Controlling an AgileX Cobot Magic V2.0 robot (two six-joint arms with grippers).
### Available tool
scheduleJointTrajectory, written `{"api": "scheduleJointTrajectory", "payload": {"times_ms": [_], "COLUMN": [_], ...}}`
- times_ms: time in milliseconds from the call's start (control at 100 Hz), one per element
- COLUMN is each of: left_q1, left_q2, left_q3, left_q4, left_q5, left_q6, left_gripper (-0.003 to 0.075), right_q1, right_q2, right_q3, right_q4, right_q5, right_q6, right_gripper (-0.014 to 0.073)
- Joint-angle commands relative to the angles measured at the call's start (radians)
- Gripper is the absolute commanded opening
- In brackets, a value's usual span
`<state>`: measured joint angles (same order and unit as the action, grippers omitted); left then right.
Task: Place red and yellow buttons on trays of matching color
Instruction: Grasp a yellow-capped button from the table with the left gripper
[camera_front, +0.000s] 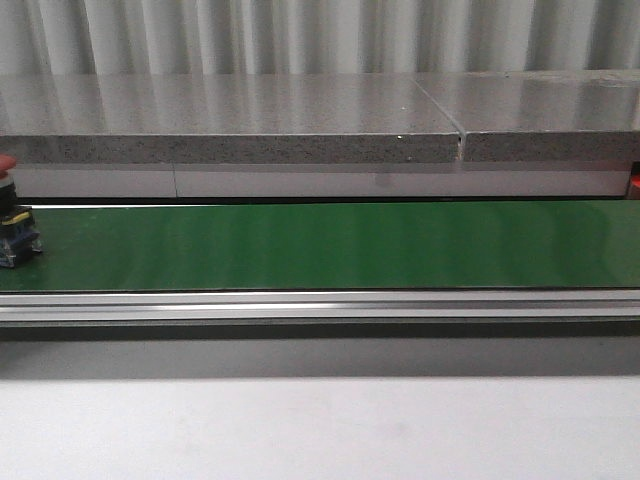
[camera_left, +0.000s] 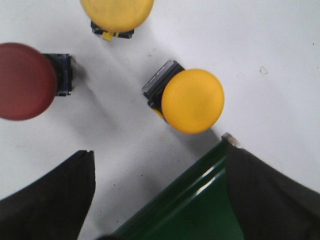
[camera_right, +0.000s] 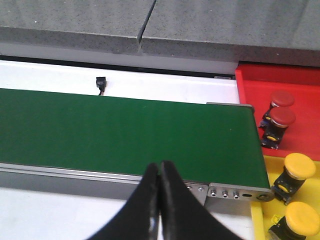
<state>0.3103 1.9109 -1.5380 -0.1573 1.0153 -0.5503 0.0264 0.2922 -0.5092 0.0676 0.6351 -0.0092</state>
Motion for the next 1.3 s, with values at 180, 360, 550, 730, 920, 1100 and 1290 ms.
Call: {"api": "scheduleJointTrajectory", "payload": {"times_ms": [180,360,550,730,920,1100,1290], "left_q1": [0.006,0.006,0.006,0.006,0.006,0.006,0.006], "left_q2": [0.042,0.106,0.147,0.149,0.149,0.149,0.107], "left_q3": [-0.142,-0.191,-0.217,-0.222,-0.223,-0.223,-0.226], "left_q4": [-0.047,-0.058,-0.065,-0.063,-0.063,-0.063,-0.063], "left_q5": [-0.023,-0.006,0.009,0.009,0.013,0.021,0.014], "left_q6": [-0.016,-0.016,-0.016,-0.016,-0.005,0.018,0.127], "left_gripper": [0.0525,0.0525,0.0524,0.0447,0.0323,0.0235,0.0206], "right_q1": [0.002,0.002,0.002,0.002,0.002,0.002,0.002], "right_q2": [0.005,0.005,0.005,0.005,0.005,0.005,0.005], "right_q3": [-0.025,-0.025,-0.025,-0.025,-0.025,-0.025,-0.025], "right_q4": [0.001,0.001,0.001,0.001,0.001,0.001,0.001], "right_q5": [-0.066,-0.066,-0.065,-0.065,-0.064,-0.064,-0.064], "right_q6": [-0.010,-0.010,-0.010,-0.010,-0.010,-0.010,-0.010], "right_gripper": [-0.0066,-0.0066,-0.0066,-0.0066,-0.0066,-0.0066,-0.0066]}}
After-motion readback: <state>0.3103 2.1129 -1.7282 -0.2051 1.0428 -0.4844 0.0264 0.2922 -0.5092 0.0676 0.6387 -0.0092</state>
